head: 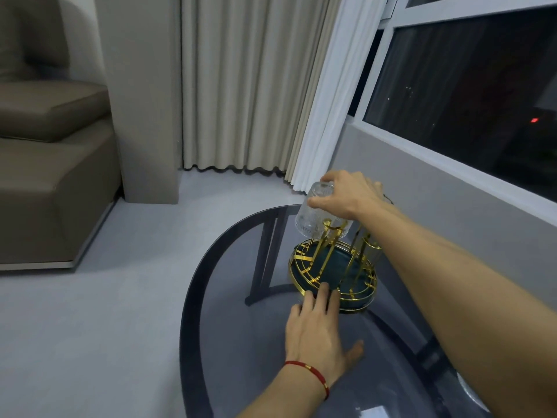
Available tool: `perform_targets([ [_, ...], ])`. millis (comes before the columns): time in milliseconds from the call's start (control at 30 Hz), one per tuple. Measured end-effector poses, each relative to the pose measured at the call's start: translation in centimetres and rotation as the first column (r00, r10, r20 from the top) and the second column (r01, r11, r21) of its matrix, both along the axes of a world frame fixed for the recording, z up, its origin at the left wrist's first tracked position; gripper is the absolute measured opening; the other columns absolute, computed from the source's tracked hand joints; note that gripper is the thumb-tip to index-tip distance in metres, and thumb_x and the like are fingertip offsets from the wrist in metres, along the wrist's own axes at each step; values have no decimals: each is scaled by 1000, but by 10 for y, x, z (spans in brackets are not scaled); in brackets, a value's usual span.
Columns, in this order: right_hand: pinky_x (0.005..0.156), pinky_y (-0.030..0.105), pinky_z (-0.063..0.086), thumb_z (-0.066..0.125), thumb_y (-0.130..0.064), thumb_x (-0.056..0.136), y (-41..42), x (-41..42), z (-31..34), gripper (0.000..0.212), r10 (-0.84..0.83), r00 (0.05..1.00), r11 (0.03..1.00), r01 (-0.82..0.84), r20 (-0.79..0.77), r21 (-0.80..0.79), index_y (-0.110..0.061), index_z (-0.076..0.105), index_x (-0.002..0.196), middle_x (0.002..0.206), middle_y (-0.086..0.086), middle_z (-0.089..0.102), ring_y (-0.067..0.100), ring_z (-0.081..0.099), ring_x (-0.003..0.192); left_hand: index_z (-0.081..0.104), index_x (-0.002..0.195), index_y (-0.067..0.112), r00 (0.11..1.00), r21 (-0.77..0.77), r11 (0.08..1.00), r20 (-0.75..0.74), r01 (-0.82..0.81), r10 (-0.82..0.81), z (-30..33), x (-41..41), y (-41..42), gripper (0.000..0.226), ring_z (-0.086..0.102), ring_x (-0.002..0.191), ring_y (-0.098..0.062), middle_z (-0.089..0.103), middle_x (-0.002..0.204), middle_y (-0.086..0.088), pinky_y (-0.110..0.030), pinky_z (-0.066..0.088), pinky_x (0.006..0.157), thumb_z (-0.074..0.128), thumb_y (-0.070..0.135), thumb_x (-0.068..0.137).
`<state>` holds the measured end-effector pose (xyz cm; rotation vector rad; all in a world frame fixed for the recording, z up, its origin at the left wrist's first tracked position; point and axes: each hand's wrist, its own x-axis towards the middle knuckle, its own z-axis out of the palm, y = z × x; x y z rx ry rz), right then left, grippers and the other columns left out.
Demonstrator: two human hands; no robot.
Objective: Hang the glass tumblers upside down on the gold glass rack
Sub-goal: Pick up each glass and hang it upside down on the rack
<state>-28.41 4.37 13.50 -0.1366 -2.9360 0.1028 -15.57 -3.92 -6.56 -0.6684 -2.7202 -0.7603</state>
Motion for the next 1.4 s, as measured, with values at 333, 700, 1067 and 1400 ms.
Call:
perform_targets([
  [333, 107, 53, 33, 64, -70, 86, -5, -7, -6, 71, -60, 994, 980, 42, 92, 193, -36, 55, 147, 126, 3, 70, 30, 57, 125, 33, 151, 22, 1000, -66, 998, 25, -2, 3, 1, -2, 1, 92, 37, 140, -28, 28, 164, -2, -45, 41, 106, 64, 64, 75],
  [700, 107, 48, 41, 48, -47, 101, 21, 111, -17, 51, 10, 916, 974, -101, -402, -205, -24, 56, 146, 129, 5, 65, 26, 57, 123, 39, 148, 17, 997, -210, 976, -54, -64, 54, 15, 22, 21, 99, 46, 125, -36, 36, 155, -17, -46, 45, 91, 61, 74, 70],
  [1067, 99, 43, 52, 61, -22, 84, 94, 346, -100, 40, -299, 832, 872, 39, -468, -488, -19, 68, 124, 117, -4, 70, 18, 64, 113, 39, 147, 25, 823, 153, 816, 32, 557, -568, 36, 96, 55, 79, 44, 132, -17, 48, 142, 2, -38, 42, 109, 64, 56, 79],
  [1400, 85, 40, 58, 68, -12, 86, 142, 387, -105, 19, -514, 722, 795, 199, -463, -573, -22, 74, 101, 103, -4, 73, 16, 68, 91, 23, 155, 27, 817, 401, 803, 193, 440, -544, 36, 160, 121, 97, 40, 137, -15, 37, 153, 2, -24, 35, 105, 78, 41, 77],
])
